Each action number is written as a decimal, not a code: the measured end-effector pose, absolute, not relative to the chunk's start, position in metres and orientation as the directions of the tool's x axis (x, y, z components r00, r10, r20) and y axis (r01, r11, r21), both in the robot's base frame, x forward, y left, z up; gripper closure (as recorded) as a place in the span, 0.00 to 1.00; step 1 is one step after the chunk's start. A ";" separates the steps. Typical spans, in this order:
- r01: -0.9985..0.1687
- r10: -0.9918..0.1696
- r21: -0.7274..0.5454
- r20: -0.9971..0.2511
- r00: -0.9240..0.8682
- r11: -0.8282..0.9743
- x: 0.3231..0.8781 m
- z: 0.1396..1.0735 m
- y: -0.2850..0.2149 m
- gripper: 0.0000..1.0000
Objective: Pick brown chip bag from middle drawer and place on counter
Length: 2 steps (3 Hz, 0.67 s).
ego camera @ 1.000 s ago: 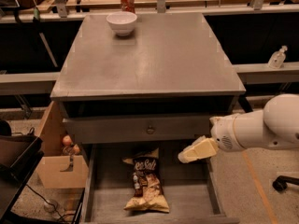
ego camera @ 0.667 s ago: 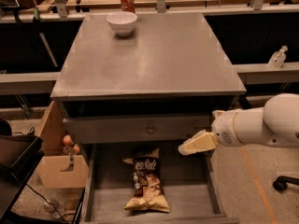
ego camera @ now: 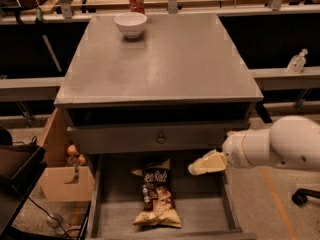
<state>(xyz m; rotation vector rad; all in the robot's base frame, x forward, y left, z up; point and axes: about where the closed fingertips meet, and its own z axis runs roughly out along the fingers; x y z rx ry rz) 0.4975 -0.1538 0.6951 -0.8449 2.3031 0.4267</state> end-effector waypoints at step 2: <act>-0.454 -0.264 0.202 -0.585 -0.767 0.868 0.463 0.538 -0.187 0.00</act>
Offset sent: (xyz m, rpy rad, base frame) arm -0.0522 -0.0611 -0.2517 0.1211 0.2011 -0.3950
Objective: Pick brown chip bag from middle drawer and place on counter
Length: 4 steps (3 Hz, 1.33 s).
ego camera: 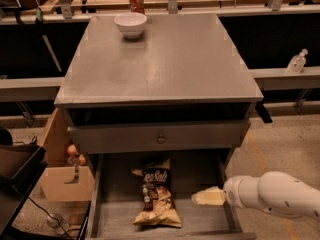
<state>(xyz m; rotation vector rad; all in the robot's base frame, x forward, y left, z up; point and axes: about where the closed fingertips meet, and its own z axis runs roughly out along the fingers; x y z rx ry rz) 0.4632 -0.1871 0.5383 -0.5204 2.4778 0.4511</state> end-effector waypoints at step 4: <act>-0.458 -0.228 0.326 -0.550 -0.803 0.827 0.470 0.442 -0.100 0.00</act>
Offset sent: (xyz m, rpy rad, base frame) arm 0.0021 0.0025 -0.0417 0.0582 0.0115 -0.0406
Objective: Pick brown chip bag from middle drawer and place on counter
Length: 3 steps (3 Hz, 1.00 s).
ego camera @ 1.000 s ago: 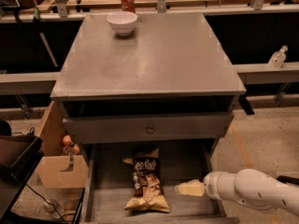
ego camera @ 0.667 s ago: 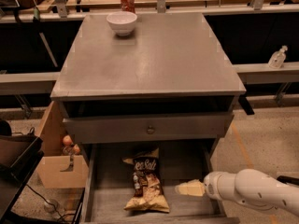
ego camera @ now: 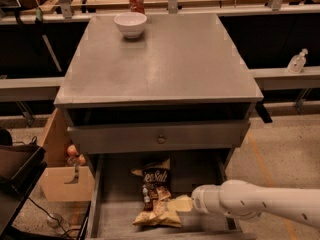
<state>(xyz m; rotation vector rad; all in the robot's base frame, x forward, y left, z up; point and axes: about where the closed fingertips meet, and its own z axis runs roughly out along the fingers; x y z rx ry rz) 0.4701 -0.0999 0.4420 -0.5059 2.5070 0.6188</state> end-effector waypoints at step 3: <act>-0.516 -0.287 0.384 -0.514 -0.808 0.765 0.492 0.396 0.013 0.00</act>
Offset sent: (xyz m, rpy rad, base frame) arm 0.0260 0.1441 -0.0386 0.0787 0.0709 0.1513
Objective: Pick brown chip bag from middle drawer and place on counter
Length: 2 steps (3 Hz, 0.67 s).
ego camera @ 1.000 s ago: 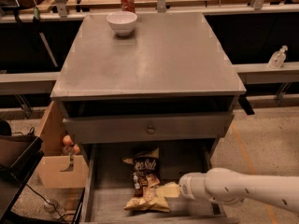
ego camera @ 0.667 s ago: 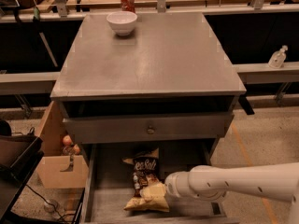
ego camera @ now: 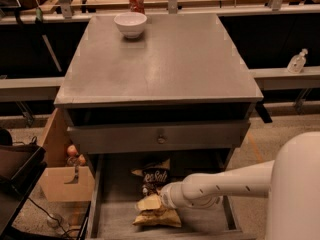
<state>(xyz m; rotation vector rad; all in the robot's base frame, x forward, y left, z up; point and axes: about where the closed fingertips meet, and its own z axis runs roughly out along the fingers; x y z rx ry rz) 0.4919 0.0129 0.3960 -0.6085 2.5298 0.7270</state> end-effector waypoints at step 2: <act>-0.511 -0.274 0.378 -0.527 -0.804 0.772 0.501 0.370 0.013 0.42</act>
Offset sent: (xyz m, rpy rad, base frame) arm 0.0094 -0.0005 -0.0212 0.0007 -0.0180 -0.0132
